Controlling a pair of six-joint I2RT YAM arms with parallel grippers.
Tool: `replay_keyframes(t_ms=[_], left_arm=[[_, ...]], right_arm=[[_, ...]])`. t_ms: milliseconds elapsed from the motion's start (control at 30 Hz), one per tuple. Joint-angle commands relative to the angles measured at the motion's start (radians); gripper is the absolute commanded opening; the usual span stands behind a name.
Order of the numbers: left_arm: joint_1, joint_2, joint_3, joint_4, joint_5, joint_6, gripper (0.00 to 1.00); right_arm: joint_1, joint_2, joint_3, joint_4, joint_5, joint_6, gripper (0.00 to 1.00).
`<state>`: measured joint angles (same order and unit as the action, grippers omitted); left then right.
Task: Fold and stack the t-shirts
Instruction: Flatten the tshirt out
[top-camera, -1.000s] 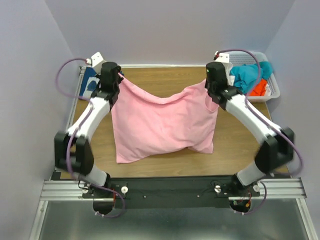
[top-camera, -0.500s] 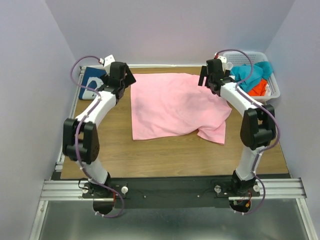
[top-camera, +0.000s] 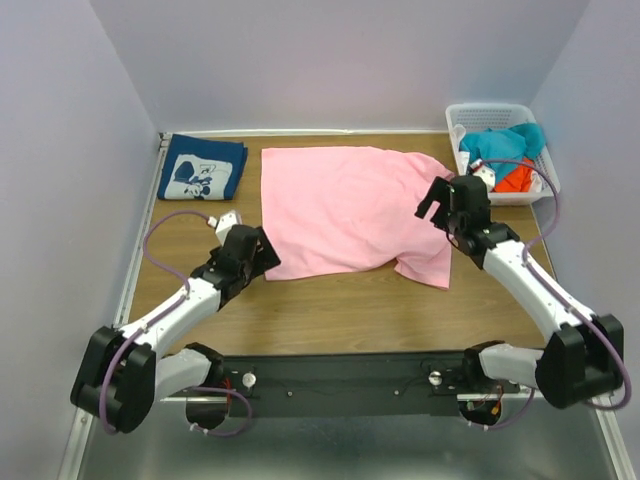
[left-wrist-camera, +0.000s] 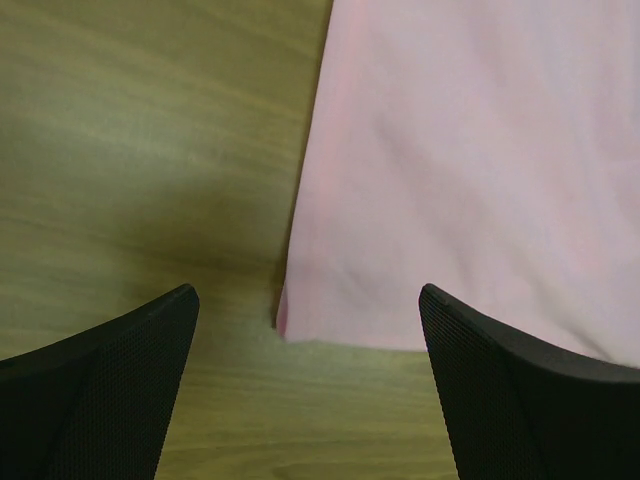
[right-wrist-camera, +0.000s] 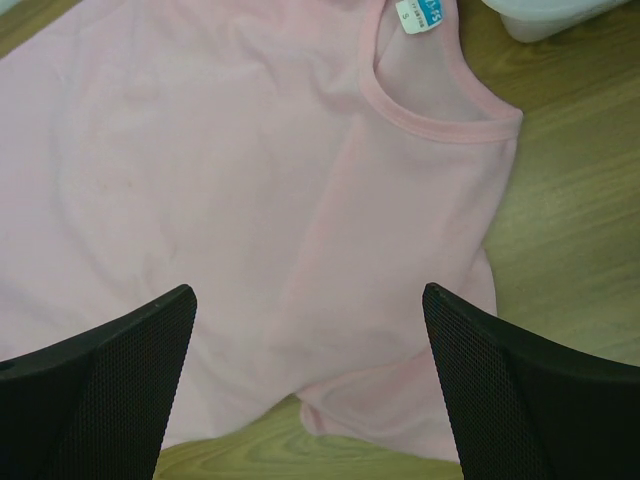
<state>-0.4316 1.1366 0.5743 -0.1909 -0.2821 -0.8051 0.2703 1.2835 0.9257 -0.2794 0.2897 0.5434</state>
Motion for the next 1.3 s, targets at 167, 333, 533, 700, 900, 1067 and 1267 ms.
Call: replay_keyframes(t_ms=[167, 333, 533, 700, 900, 1067, 1267], left_arm=[[-0.032, -0.13, -0.157, 0.013, 0.133, -0.123, 0.9], [-0.033, -0.058, -0.133, 0.015, 0.132, -0.088, 0.73], [-0.033, 0.031, -0.1, 0.005, 0.11, -0.08, 0.58], [-0.033, 0.072, -0.09, 0.018, 0.1, -0.062, 0.53], [-0.035, 0.147, -0.057, 0.022, 0.109, -0.029, 0.34], [-0.036, 0.141, -0.067, 0.028, 0.115, -0.02, 0.0], [-0.036, 0.025, -0.086, 0.039, 0.086, -0.016, 0.0]], right_arm=[[0.003, -0.188, -0.137, 0.054, 0.006, 0.116, 1.0], [0.003, -0.17, -0.143, 0.055, -0.015, 0.107, 1.0], [0.003, -0.173, -0.145, 0.057, -0.023, 0.095, 1.0], [0.003, -0.191, -0.157, 0.057, -0.015, 0.095, 1.0], [0.003, -0.222, -0.168, 0.057, -0.006, 0.095, 1.0], [0.001, -0.227, -0.179, 0.057, 0.026, 0.098, 1.0], [0.003, -0.227, -0.191, 0.055, 0.002, 0.064, 1.0]])
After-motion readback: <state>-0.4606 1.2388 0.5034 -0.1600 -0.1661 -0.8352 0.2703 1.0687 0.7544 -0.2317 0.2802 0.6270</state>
